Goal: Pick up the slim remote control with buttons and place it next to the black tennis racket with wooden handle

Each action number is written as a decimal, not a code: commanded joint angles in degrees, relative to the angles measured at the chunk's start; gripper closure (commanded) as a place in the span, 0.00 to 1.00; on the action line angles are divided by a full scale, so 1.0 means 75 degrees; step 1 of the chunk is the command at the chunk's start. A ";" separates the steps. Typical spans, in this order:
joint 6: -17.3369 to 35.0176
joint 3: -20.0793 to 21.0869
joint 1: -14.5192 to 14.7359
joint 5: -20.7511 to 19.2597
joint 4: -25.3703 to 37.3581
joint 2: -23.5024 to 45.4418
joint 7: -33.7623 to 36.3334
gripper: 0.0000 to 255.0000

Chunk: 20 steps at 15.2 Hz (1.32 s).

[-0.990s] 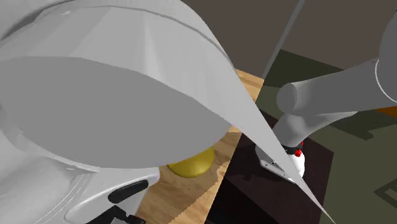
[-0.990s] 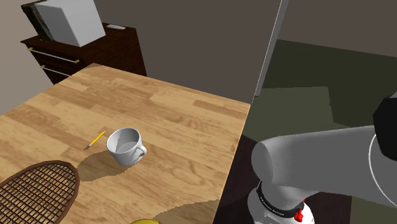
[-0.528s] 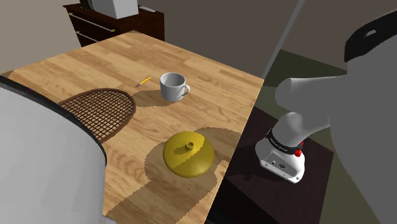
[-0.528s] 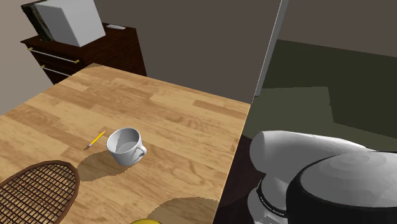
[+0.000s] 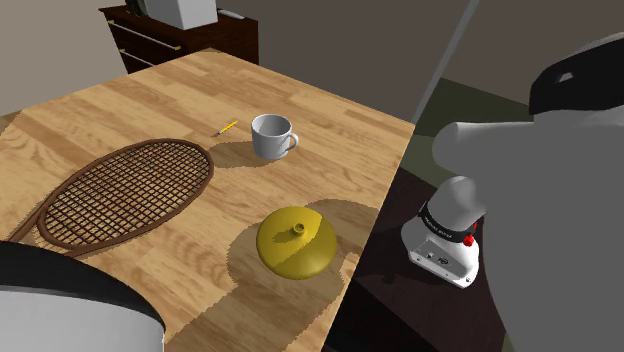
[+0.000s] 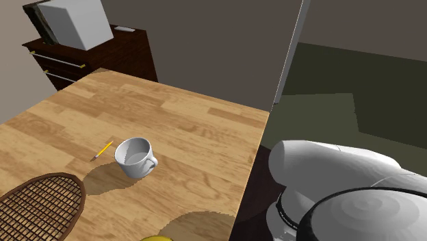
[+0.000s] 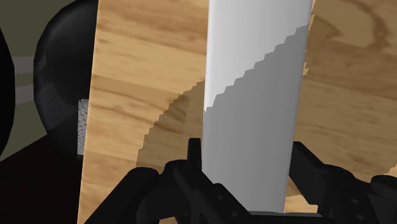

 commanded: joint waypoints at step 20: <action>0.0970 0.0271 0.0138 0.0351 -0.0774 -0.0421 -0.0281 0.00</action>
